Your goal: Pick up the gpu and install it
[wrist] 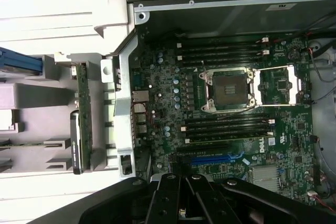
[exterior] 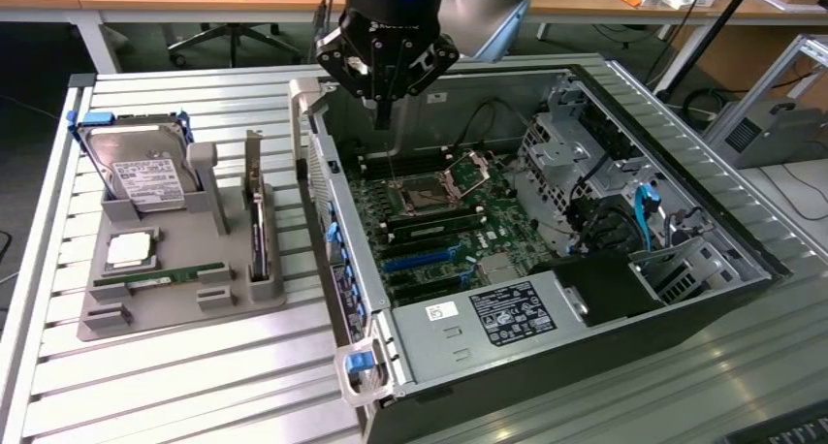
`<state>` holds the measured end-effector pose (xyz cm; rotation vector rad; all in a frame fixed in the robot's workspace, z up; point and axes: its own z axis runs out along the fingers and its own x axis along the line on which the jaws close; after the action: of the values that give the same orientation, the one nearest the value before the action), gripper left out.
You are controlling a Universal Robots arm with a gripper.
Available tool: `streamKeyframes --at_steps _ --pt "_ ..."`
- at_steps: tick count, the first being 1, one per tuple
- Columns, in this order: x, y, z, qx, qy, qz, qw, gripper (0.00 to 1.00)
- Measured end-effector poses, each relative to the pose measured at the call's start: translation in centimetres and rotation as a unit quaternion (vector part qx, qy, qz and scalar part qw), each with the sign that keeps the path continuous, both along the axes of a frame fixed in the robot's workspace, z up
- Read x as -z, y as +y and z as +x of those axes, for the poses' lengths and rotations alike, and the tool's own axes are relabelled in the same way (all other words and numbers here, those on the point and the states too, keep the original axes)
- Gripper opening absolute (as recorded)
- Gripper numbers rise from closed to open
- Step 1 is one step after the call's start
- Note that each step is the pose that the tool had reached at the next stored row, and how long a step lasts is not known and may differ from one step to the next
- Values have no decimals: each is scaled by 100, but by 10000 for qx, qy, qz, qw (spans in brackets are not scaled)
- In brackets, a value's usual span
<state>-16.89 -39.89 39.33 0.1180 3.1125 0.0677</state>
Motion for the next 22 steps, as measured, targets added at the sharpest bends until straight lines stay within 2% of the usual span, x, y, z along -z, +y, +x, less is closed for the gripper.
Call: streamKeyframes --at_steps 22 --pt "0 0 -82 0 0 0 10000 11"
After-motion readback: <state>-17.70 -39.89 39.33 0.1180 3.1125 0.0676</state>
